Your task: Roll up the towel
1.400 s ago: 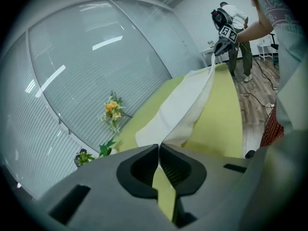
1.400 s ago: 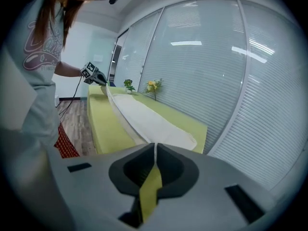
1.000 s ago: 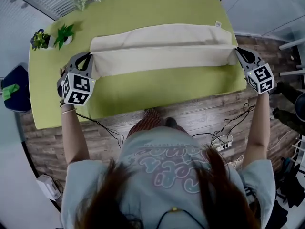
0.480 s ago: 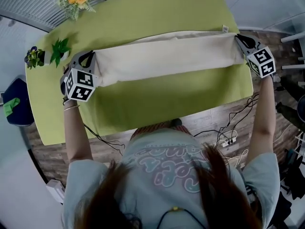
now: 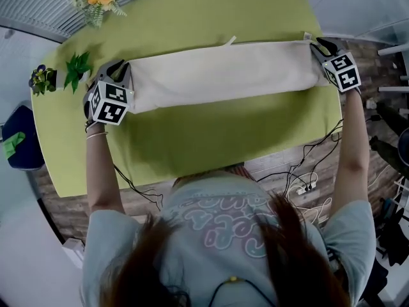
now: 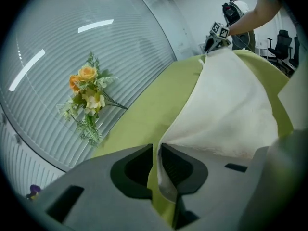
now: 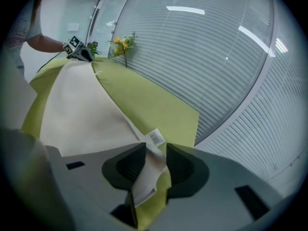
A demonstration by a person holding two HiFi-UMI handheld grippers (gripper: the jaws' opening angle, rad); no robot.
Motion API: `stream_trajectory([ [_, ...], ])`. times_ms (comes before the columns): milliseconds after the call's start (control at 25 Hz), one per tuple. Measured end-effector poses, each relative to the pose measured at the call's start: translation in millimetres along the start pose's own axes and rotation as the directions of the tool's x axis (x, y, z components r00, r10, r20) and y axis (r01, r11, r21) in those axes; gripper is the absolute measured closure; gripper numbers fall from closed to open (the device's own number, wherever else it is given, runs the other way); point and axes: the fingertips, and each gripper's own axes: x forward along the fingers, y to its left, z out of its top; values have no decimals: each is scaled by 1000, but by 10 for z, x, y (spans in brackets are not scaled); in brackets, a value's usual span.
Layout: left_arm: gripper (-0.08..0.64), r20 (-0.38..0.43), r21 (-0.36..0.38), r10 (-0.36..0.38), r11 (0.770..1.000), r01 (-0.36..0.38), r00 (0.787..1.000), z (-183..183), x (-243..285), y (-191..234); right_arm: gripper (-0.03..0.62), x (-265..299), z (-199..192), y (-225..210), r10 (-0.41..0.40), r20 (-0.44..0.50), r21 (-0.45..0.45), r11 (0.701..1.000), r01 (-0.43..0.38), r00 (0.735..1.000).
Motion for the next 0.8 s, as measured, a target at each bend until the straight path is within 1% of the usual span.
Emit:
stream_trajectory([
  [40,530,2,-18,1,1000,-1,1000,-11,8,20,446,25,-31,-28,-9,-4,28,1000,10,1000],
  [80,505,8,-42,4,999,-4,1000,-20,3,52,442,29,-53,-61,-13,4,67,998,13,1000],
  [160,426,31,-97,11,995,-8,999,-21,-59,135,430,-30,-71,-151,-23,44,161,987,16,999],
  [200,404,47,-126,12,992,-6,999,-10,-118,175,434,-82,-74,-203,-36,66,202,979,22,997],
  [280,397,82,-176,9,984,5,997,19,-255,241,436,-201,-81,-293,-71,90,236,971,48,993],
  [360,396,111,-199,-7,980,29,994,36,-369,272,437,-323,-71,-320,-101,103,219,973,77,990],
  [440,396,121,-193,-18,980,41,993,38,-460,288,437,-449,-10,-273,-123,127,190,977,97,984],
  [520,396,128,-188,-9,982,34,992,43,-560,307,437,-594,105,-145,-136,165,154,982,111,977],
  [560,394,138,-197,-8,980,35,990,48,-604,314,437,-666,187,-44,-134,192,135,985,109,972],
  [640,394,162,-231,-25,971,62,986,35,-651,318,437,-776,380,252,-100,253,108,991,75,962],
  [720,394,174,-254,-52,962,96,983,5,-636,317,437,-804,548,639,-34,298,83,996,10,954],
  [760,394,172,-246,-63,964,105,983,10,-606,320,437,-777,598,832,1,303,67,998,-23,953],
  [800,394,159,-218,-69,970,103,985,33,-561,332,437,-720,618,1004,34,294,50,997,-51,955],
])
